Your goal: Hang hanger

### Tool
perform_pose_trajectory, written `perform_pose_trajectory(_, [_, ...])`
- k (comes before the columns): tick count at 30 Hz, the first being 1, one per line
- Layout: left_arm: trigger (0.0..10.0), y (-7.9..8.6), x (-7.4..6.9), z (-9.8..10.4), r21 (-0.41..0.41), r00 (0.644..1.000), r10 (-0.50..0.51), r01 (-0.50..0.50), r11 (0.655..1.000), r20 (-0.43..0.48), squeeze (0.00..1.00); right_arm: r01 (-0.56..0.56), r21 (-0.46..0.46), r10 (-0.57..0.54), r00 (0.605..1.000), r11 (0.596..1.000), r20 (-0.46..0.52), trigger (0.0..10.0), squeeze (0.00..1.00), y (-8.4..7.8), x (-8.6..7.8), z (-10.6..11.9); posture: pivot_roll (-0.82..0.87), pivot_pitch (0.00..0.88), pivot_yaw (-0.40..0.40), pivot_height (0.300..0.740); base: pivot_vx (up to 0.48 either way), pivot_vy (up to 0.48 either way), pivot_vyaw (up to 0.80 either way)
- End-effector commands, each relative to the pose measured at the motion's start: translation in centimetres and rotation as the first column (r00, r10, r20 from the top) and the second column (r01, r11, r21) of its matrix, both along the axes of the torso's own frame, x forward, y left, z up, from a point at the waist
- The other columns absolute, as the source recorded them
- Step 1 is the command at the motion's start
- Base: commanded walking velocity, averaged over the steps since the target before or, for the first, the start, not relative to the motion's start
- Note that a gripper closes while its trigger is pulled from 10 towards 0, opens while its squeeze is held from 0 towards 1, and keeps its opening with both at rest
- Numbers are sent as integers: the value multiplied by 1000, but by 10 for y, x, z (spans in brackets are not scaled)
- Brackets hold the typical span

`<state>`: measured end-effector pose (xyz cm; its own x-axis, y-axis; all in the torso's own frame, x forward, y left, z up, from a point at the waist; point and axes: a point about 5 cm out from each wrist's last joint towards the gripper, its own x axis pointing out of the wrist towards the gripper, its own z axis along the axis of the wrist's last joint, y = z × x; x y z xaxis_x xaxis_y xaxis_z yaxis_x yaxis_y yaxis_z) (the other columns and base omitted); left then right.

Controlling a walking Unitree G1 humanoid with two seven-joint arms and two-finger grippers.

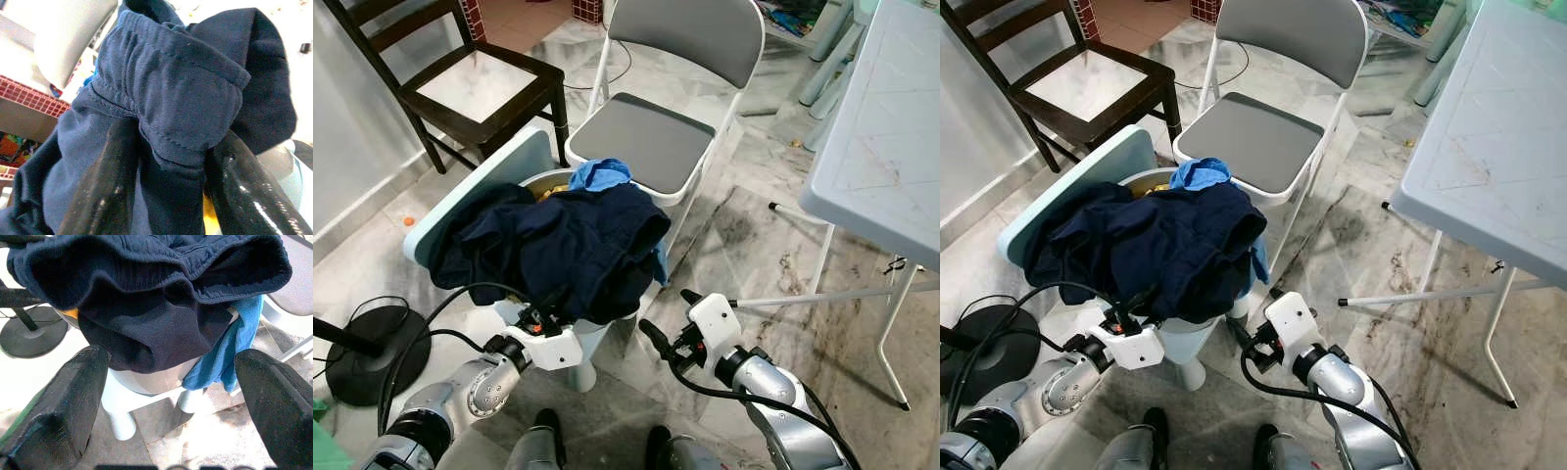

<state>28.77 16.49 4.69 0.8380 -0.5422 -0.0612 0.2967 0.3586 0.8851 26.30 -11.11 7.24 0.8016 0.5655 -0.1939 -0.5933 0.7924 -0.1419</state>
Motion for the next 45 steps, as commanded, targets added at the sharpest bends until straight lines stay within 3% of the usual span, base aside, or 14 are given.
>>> perform_pose_trajectory(1, [0,2,-2,-1,-23,1000,11,-11,1000,0,0,0,-8,-1,1000,1000,-8,10000,0,-2,-3,-3,41,281,-79,740,0,0,0])
perform_pose_trajectory(9, [0,-1,2,9,-159,998,59,-55,986,21,0,-3,-14,3,1000,1000,-7,10000,0,-3,-3,-3,41,281,-85,740,0,0,0])
perform_pose_trajectory(21, [0,-5,10,24,-263,996,74,-58,963,51,0,-8,-17,8,1000,1000,-4,10000,0,-3,-1,-2,49,274,-88,740,0,0,0])
perform_pose_trajectory(24, [0,-12,13,35,-382,997,63,-43,923,39,0,-9,-19,9,1000,1000,-2,10000,0,-2,-1,-2,49,272,-90,740,0,0,0])
perform_pose_trajectory(27, [0,-20,16,50,-536,999,40,-20,844,25,0,-10,-21,10,1000,1000,-1,10000,0,-2,-1,-2,49,273,-90,740,0,0,0])
perform_pose_trajectory(29, [0,-23,18,59,-654,999,45,-47,755,-20,0,-8,-22,8,1000,1000,-1,10000,0,-3,0,-2,52,273,-91,740,0,0,0])
perform_pose_trajectory(30, [0,-23,18,59,-654,999,45,-47,755,-20,0,-8,-22,8,1000,1000,-1,10000,0,-3,0,-2,52,273,-91,740,0,0,0])
perform_pose_trajectory(31, [0,-24,19,62,-704,998,38,-62,708,-50,0,-8,-22,8,1000,1000,-1,10000,0,-3,0,-2,54,273,-91,740,0,0,0])
perform_pose_trajectory(35, [0,-33,23,82,-908,983,-99,-105,405,-158,0,-15,-24,15,1000,1000,-1,10000,0,-1,0,-3,65,272,-95,740,0,0,0])
perform_pose_trajectory(37, [0,-36,24,88,-946,969,-169,-124,299,-180,0,-19,-25,19,1000,1000,0,10000,0,0,1,-3,67,271,-96,740,0,0,0])
perform_pose_trajectory(40, [0,-33,25,100,-984,943,-279,-177,32,-179,0,-25,-28,25,1000,999,4,10000,0,1,2,-2,69,270,-97,740,0,0,0])
perform_pose_trajectory(42, [0,-32,24,103,-983,936,-307,-183,-9,-172,0,-26,-28,26,1000,999,4,10000,0,1,3,-2,71,271,-97,740,0,0,0])
perform_pose_trajectory(43, [0,-29,20,106,-977,918,-362,-200,-74,-160,0,-27,-30,27,1000,999,4,10000,0,1,2,-3,75,272,-100,740,0,0,0])
perform_pose_trajectory(45, [0,-28,19,107,-973,910,-383,-209,-98,-157,0,-28,-31,28,1000,999,4,10000,0,1,2,-3,76,273,-101,740,0,0,0])
